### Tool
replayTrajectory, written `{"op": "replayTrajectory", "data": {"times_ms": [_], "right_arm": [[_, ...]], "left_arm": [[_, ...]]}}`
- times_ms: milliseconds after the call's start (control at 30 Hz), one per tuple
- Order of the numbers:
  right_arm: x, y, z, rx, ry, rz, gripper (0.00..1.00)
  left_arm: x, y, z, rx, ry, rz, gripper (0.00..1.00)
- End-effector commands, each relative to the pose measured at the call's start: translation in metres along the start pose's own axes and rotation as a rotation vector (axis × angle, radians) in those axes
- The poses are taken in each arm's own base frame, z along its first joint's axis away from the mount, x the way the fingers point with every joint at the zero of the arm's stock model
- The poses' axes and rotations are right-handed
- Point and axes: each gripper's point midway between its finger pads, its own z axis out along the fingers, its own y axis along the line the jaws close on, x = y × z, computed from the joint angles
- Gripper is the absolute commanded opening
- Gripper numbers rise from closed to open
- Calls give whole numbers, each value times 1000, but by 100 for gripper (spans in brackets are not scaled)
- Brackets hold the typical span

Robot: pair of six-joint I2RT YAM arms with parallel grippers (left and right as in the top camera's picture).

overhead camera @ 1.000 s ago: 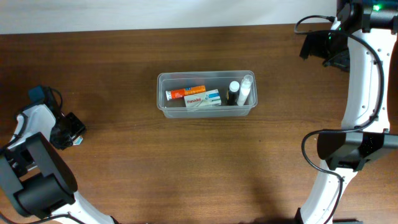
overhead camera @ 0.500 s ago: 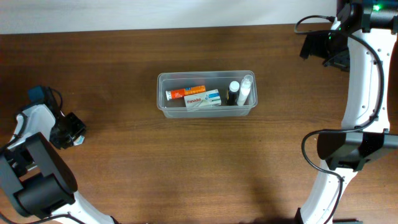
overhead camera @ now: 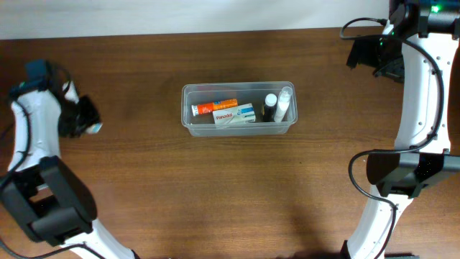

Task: Pack container
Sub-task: 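Carry the amber jar over the container and lower it inside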

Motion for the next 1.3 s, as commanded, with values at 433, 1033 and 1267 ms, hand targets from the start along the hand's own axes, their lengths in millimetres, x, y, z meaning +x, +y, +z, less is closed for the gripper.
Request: {"op": "replayTrajectory", "data": {"times_ms": [433, 1033, 1267], "right_arm": [[-1, -1, -13, -10, -29, 0, 98], [-1, -1, -13, -10, -29, 0, 98], [-1, 0, -13, -10, -29, 0, 98]], "left_arm": [[41, -229, -54, 80, -180, 746, 25], [112, -270, 19, 15, 28, 923, 25], [120, -263, 52, -17, 107, 925, 24]]}}
